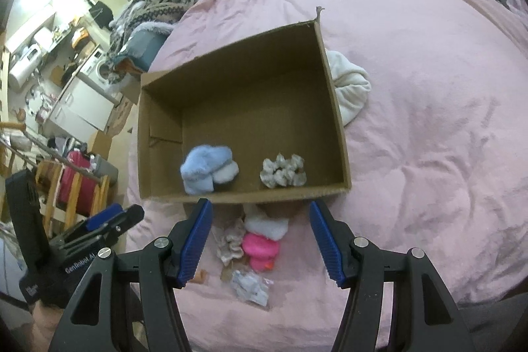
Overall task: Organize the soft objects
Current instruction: 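Lower the left tool and grasp the tan cylinder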
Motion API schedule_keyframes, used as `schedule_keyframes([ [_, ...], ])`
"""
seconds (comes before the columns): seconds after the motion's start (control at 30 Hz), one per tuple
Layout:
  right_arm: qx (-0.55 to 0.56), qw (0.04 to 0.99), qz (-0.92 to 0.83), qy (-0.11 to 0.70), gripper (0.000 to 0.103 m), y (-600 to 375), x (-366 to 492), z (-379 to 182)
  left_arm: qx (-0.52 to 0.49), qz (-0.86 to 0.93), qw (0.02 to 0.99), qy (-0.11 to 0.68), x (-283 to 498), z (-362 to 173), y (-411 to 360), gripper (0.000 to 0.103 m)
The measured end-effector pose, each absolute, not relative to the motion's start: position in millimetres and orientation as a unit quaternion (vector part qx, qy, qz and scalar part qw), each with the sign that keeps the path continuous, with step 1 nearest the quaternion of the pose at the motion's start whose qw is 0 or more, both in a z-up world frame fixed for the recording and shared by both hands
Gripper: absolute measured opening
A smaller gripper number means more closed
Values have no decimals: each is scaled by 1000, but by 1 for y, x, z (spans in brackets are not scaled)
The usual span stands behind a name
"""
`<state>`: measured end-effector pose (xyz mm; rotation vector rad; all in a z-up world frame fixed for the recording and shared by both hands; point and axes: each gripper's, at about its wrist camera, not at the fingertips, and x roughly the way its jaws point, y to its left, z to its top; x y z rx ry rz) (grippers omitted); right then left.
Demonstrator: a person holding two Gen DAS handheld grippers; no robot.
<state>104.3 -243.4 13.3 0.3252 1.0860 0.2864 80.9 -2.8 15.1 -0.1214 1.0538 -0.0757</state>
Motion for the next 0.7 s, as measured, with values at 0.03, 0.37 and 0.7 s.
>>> schedule_keyframes([
  [0.03, 149, 834, 134, 514, 64, -243, 102, 12, -57, -32, 862, 502, 76, 14, -1, 78],
  [0.37, 186, 802, 133, 551, 87, -239, 81, -23, -74, 4, 834, 546, 46, -15, 23, 97],
  [0.7, 214, 756, 143, 602, 87, -231, 75, -67, -121, 25, 794, 595, 52, -47, 37, 89],
])
